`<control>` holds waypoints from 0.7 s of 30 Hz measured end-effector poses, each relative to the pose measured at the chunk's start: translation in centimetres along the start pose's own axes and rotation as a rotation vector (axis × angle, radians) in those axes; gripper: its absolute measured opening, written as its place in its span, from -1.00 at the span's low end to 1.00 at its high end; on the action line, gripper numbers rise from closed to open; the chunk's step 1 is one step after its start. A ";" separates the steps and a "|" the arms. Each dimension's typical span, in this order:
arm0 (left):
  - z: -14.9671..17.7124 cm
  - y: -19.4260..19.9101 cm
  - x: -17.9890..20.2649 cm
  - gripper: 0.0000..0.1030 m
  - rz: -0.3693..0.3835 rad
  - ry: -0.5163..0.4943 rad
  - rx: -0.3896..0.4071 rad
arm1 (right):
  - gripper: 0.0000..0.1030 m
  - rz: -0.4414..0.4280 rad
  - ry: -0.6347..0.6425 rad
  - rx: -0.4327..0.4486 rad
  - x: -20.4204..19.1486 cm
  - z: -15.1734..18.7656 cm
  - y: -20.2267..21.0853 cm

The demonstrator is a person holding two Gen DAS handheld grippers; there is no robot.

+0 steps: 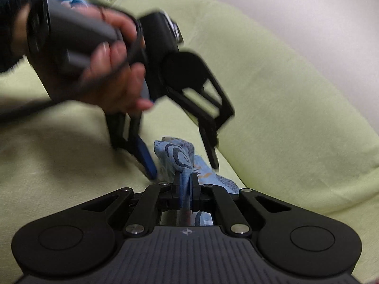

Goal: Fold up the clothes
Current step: 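Grasp the folded shorts edge with the left gripper while the right gripper grasps beside it, then carry the folded shorts with both grippers over to the white chair seat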

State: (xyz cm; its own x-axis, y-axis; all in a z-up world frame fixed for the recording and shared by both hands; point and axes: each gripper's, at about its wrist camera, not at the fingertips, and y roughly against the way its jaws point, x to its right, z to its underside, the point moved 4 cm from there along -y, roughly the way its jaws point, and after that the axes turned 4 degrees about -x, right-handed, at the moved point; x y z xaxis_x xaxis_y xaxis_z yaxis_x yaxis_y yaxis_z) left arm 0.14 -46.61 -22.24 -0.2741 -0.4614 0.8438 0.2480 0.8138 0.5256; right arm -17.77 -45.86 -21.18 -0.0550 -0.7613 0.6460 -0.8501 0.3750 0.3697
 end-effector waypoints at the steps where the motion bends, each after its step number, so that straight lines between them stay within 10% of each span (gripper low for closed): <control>1: 0.1 -0.8 0.2 -0.39 -0.006 -0.020 -0.018 | -0.96 -0.007 -0.011 0.003 0.2 0.1 0.0; 4: 0.5 -2.5 0.8 -0.76 -0.035 -0.096 -0.052 | -0.68 -0.067 -0.115 -0.014 2.2 1.3 0.3; 11: 1.1 -1.8 0.7 -0.79 -0.047 -0.151 -0.034 | 0.29 -0.246 -0.791 -0.161 15.3 8.8 0.2; 15: 1.3 -2.0 0.6 -0.79 -0.040 -0.143 -0.033 | 0.35 -0.360 -1.218 -0.266 22.2 17.3 -3.7; 21: 1.2 -2.5 0.4 -0.78 -0.029 -0.130 -0.036 | 0.22 -0.578 -1.351 -0.252 21.5 18.8 -8.8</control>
State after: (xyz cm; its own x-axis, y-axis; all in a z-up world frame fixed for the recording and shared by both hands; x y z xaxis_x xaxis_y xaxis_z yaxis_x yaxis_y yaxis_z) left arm -1.71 -48.43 -23.36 -0.3996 -0.4331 0.8079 0.2709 0.7862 0.5554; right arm -21.35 -75.52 -23.10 -0.3016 -0.6829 -0.6654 -0.8203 -0.1699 0.5461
